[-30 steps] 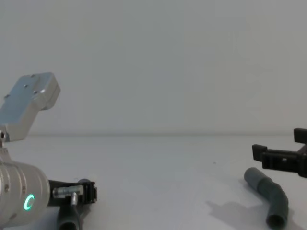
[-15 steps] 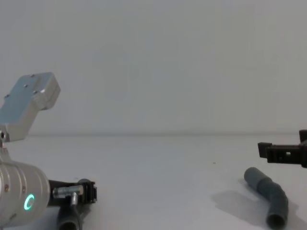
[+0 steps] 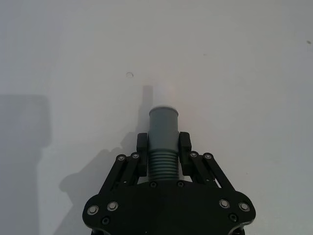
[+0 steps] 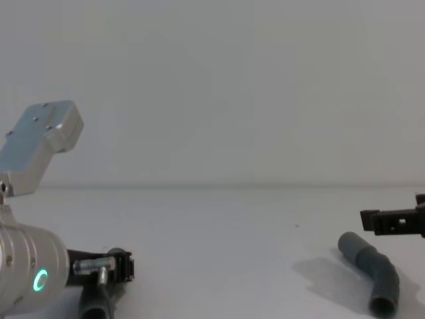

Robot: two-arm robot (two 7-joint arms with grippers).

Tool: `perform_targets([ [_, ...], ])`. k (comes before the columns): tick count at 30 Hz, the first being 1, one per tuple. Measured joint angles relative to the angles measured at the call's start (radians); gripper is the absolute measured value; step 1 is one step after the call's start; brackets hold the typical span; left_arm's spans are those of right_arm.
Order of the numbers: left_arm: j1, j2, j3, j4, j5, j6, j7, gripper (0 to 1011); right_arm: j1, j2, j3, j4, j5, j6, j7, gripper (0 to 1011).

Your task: Use both hands to pick up one end of the pipe from the table, align the ends, and insert them.

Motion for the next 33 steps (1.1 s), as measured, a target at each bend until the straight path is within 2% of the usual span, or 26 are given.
perform_targets([
  [5,0.0,0.0,0.0,0.0,0.0,0.0,0.0,339,0.018,0.001,-0.003,0.005,0.002,0.041,0.01,1002],
  [15,0.0,0.0,0.0,0.0,0.0,0.0,0.0,339,0.05,-0.016,-0.014,0.029,0.001,0.085,0.016,1002],
  [33,0.0,0.0,0.0,0.0,0.0,0.0,0.0,339,0.083,-0.063,-0.026,0.088,-0.024,0.12,-0.011,1002],
])
